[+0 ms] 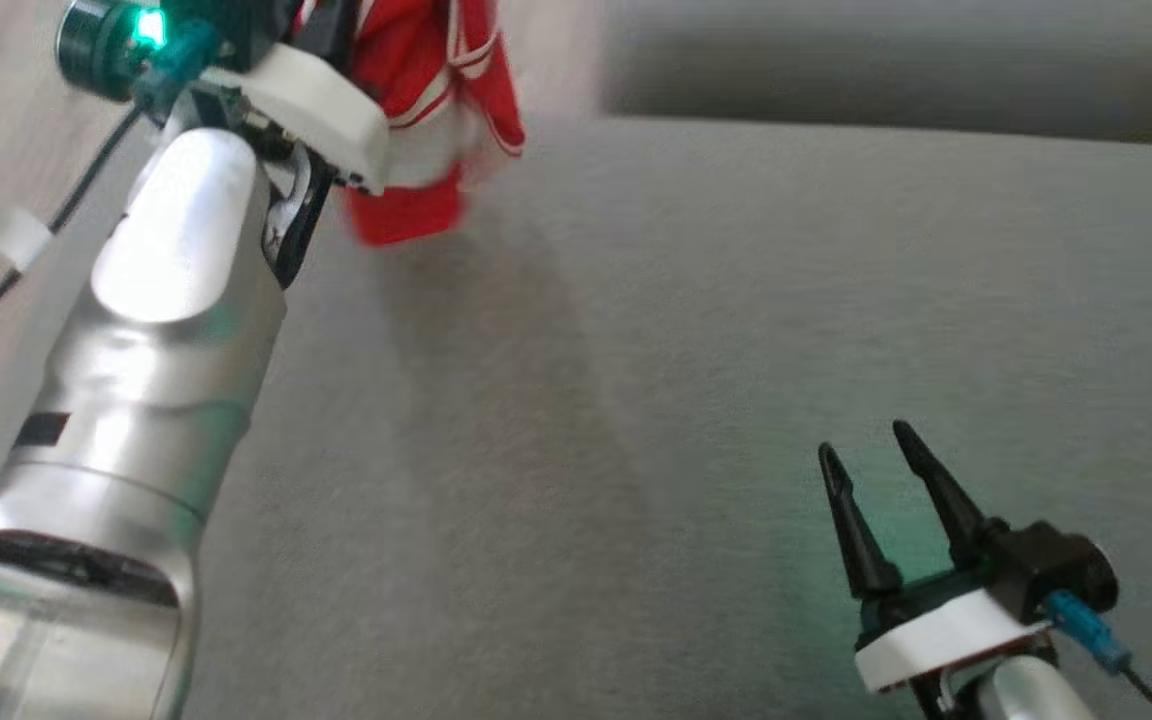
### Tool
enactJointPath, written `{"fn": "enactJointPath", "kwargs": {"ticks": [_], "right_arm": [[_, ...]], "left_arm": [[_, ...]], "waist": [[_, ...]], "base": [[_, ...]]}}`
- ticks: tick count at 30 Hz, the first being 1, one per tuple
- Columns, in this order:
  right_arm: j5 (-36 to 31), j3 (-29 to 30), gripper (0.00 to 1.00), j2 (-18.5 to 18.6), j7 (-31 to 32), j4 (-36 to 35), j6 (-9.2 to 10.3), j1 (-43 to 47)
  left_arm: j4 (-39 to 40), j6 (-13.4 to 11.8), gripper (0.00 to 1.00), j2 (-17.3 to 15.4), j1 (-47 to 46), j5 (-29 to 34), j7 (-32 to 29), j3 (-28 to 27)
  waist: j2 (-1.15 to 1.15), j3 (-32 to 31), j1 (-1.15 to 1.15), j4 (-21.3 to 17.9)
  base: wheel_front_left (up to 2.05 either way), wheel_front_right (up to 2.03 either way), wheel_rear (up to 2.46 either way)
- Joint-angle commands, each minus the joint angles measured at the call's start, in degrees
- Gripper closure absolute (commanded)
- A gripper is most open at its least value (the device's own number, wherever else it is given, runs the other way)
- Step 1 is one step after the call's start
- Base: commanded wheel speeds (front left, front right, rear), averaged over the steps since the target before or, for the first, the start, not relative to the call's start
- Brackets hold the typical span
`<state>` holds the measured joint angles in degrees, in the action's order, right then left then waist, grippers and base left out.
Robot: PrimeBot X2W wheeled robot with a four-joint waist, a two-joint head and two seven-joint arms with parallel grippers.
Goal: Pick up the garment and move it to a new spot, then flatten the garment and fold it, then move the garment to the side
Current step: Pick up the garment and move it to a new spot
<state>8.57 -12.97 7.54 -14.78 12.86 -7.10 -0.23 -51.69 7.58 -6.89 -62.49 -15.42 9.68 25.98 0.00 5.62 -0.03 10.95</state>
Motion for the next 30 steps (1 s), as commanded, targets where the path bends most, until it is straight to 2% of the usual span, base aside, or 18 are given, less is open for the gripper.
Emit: {"fn": "enactJointPath", "kwargs": {"ticks": [1, 5, 8, 14, 15, 16, 20, 22, 24, 27, 30], "right_arm": [[0.32, -1.25, 0.00, -0.06, -0.22, -2.02, -0.39, -0.44], [-0.02, -2.09, 0.00, -0.74, -0.22, -2.71, -0.39, -0.45], [0.11, -2.89, 0.00, -1.30, -0.22, -2.80, -0.39, -1.04], [0.11, -4.57, 0.00, -2.28, -0.22, -1.90, -0.39, -1.82], [0.06, -4.65, 0.00, -2.46, -0.22, -1.68, -0.39, -1.95], [0.10, -4.70, 0.00, -2.68, -0.22, -1.38, -0.39, -2.05], [0.22, -4.78, 0.00, -3.29, -0.22, 0.38, -0.39, -1.77], [0.39, -3.70, 0.00, -3.45, -0.22, 1.17, -0.39, -0.69], [0.42, -2.94, 0.00, -3.50, -0.22, 1.36, -0.39, 0.08], [0.53, -0.92, 0.00, -3.65, -0.22, 1.58, -0.39, 2.29], [0.62, 0.91, 0.00, -3.82, -0.22, 1.56, -0.39, 4.24]], "left_arm": [[4.40, -0.11, 1.00, -3.33, -2.11, -2.47, -0.82, 0.60], [12.29, -0.10, 1.00, -6.27, 0.09, -8.69, -3.64, 5.88], [15.32, -0.10, 1.00, -7.08, 3.03, -11.23, -4.80, 9.07], [12.85, -0.09, 1.00, -3.38, 13.99, -12.96, -2.52, 14.28], [11.30, -0.09, 0.58, -2.78, 15.94, -12.64, -1.49, 15.35], [9.49, -0.10, 0.00, -2.13, 18.04, -12.35, -0.05, 16.28], [3.22, -1.57, 0.00, 0.71, 26.31, -12.89, 4.61, 16.60], [3.49, -3.14, 0.00, 1.92, 30.39, -13.66, 5.21, 14.65], [5.78, -4.03, 0.00, 2.32, 32.56, -13.42, 5.25, 13.16], [14.34, -6.19, 0.00, 2.84, 41.00, -10.67, 5.28, 8.74], [24.21, -8.93, 0.00, 3.18, 50.78, -8.55, 5.29, 0.69]], "waist": [[0.00, -7.58, 0.03, -10.86], [0.00, -7.23, 0.03, -17.64], [0.00, -5.79, 0.03, -22.33], [0.00, -2.29, 0.03, -28.63], [0.00, -1.73, 0.03, -29.12], [0.00, -1.34, 0.03, -29.52], [0.00, -1.29, 0.03, -29.52], [0.00, -2.61, 0.03, -27.95], [0.00, -3.16, 0.03, -26.85], [0.00, -5.32, 0.03, -22.72], [0.00, -7.58, 0.03, -18.43]], "base": [[0.00, 0.00, 0.00], [0.00, 0.00, 0.00], [0.00, 0.00, 0.00], [0.00, 0.00, 0.00], [0.00, 0.00, 0.00], [0.00, 0.00, 0.00], [0.00, 0.00, 0.00], [0.00, 0.00, 0.00], [0.00, 0.00, 0.00], [0.00, 0.00, 0.00], [0.00, 0.00, 0.00]]}}
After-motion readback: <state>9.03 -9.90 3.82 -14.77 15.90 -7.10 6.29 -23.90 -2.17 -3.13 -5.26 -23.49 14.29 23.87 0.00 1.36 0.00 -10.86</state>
